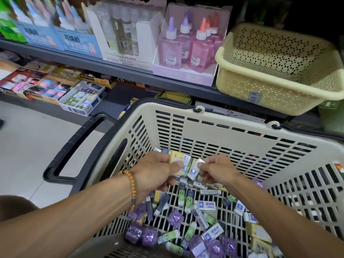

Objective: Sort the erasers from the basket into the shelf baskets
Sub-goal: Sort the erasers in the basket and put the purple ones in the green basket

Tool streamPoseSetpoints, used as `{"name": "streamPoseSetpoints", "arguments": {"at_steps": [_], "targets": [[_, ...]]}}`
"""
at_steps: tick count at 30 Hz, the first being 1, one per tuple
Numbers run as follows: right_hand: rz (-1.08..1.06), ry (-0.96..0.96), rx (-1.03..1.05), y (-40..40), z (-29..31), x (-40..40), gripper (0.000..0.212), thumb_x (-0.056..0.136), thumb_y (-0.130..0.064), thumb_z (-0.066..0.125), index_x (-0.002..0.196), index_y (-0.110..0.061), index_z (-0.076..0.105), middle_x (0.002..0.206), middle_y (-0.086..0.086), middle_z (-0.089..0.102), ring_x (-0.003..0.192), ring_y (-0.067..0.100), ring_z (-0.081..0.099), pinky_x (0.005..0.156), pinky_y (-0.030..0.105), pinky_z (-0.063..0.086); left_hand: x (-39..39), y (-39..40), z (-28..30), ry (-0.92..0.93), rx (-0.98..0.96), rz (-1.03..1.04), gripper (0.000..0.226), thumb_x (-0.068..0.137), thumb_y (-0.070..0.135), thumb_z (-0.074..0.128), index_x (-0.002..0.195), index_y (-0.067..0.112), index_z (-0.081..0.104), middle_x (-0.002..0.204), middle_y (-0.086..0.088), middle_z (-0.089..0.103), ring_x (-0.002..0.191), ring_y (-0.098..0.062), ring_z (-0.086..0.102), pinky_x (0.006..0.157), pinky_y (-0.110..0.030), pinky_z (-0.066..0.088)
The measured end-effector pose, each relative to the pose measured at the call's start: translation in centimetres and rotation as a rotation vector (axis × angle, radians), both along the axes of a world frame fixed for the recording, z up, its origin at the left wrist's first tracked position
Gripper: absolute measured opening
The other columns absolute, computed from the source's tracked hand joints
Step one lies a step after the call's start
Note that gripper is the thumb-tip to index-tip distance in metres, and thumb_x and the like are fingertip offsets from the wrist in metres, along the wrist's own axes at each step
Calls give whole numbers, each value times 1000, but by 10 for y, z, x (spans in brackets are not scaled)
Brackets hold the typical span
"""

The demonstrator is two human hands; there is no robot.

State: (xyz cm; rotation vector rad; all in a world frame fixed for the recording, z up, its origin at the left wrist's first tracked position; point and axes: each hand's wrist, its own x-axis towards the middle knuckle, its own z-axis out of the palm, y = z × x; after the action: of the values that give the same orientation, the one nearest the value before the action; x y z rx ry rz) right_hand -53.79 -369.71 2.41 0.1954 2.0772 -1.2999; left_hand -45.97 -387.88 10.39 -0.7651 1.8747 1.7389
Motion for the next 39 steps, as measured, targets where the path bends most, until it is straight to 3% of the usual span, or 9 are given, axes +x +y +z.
{"name": "streamPoseSetpoints", "arguments": {"at_steps": [3, 6, 9, 13, 19, 25, 31, 36, 39], "targets": [[-33, -33, -45, -7, 0, -1, 15, 92, 3, 59, 82, 2, 70, 75, 20, 73, 58, 21, 68, 53, 29, 56, 1, 0, 1, 29, -22, -14, 5, 88, 5, 67, 92, 3, 69, 75, -7, 69, 57, -11, 60, 48, -18, 47], [7, 83, -15, -4, 13, 7, 17, 96, -9, 58, 86, -4, 71, 77, 13, 73, 58, 17, 66, 50, 22, 50, 1, 1, 2, 56, -60, -30, 6, 87, 1, 67, 82, 4, 66, 64, -3, 67, 57, -11, 63, 54, -18, 53], [140, 86, -172, -4, 38, 22, 24, 97, -35, 58, 96, -15, 72, 83, 6, 73, 64, 14, 66, 58, 21, 51, 2, 6, 2, 88, -116, -108, 6, 86, 3, 69, 92, 3, 67, 77, -9, 71, 61, -11, 65, 60, -18, 56], [287, 131, -144, -1, 61, 36, 12, 93, -24, 65, 91, -15, 72, 72, 2, 72, 64, 11, 66, 62, 22, 54, 5, 19, -1, 107, -90, -259, 18, 82, 7, 74, 98, 7, 66, 82, -8, 73, 72, -17, 72, 70, -25, 60], [147, 240, 58, 68, 81, 38, 13, 93, -25, 65, 84, -16, 69, 70, -1, 68, 64, 11, 69, 58, 20, 52, 11, 40, -37, 408, -650, -1195, 70, 79, 36, 76, 138, 33, 38, 132, 2, 53, 116, -15, 53, 96, -28, 45], [200, 300, 67, 81, 80, 41, 14, 92, -26, 66, 80, -19, 66, 70, 0, 65, 65, 14, 69, 62, 27, 55, -2, 61, -88, 560, -938, -1888, 115, 71, 37, 83, 150, 47, 0, 160, 1, 5, 143, -32, 7, 115, -56, 16], [255, 381, 83, 78, 88, 40, 14, 91, -31, 67, 87, -17, 68, 85, 7, 70, 81, 23, 69, 81, 43, 57, 5, 78, -112, 716, -907, -2007, 125, 68, 42, 82, 141, 57, -18, 158, 10, -13, 145, -36, -8, 109, -68, 12], [286, 390, 97, 77, 87, 42, 15, 91, -30, 67, 86, -16, 67, 83, 2, 69, 79, 18, 68, 83, 43, 57, 11, 72, -125, 731, -994, -1866, 99, 83, 48, 66, 147, 46, -9, 158, -1, 15, 143, -38, 12, 111, -59, 27], [280, 398, 97, 79, 85, 42, 14, 91, -30, 68, 83, -19, 66, 79, -1, 67, 75, 14, 67, 80, 38, 57, 13, 70, -127, 757, -1046, -1813, 97, 79, 48, 69, 147, 40, 1, 146, -5, 33, 128, -37, 33, 98, -53, 43]]}}
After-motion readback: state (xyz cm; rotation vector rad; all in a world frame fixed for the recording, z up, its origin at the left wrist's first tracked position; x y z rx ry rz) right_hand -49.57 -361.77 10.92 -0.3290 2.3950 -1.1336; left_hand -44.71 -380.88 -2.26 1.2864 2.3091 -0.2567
